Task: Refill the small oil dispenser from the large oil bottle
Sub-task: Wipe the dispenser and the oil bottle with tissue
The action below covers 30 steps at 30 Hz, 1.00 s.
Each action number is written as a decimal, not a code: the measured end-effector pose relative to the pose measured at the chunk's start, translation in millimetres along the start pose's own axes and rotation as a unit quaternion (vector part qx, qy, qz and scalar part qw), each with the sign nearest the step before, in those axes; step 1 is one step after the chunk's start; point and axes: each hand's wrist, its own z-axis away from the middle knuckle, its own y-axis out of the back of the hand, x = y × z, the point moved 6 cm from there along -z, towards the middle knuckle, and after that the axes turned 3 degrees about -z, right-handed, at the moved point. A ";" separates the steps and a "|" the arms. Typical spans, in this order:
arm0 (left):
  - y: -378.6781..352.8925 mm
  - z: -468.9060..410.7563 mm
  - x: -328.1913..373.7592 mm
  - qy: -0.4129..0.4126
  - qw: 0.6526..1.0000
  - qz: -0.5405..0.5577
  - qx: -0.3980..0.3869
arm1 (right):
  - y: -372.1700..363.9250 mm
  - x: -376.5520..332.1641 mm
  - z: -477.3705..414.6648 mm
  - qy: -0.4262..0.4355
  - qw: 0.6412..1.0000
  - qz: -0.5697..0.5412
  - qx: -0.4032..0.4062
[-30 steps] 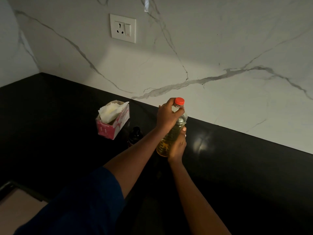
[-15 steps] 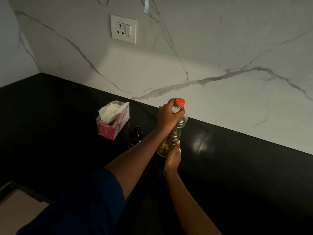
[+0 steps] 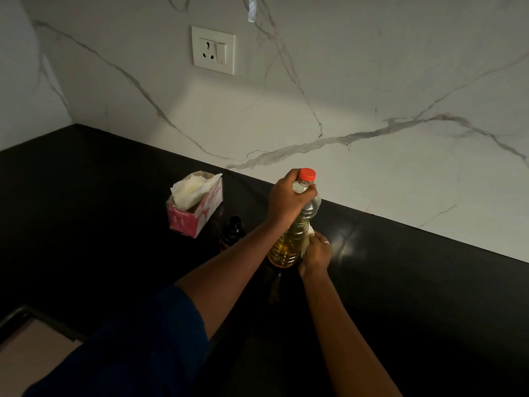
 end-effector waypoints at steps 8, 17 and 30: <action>-2.8 -4.1 -2.6 -0.009 1.000 -0.023 -0.013 | 25.5 -28.8 -3.0 0.245 0.914 0.297 0.130; 16.5 -28.9 -4.2 -0.039 0.999 -0.013 0.000 | -16.1 56.9 -2.7 0.236 0.666 0.692 -0.148; 86.7 -95.0 -31.8 -0.027 0.995 -0.045 0.089 | 64.9 -10.3 -86.1 0.158 0.648 0.745 -0.024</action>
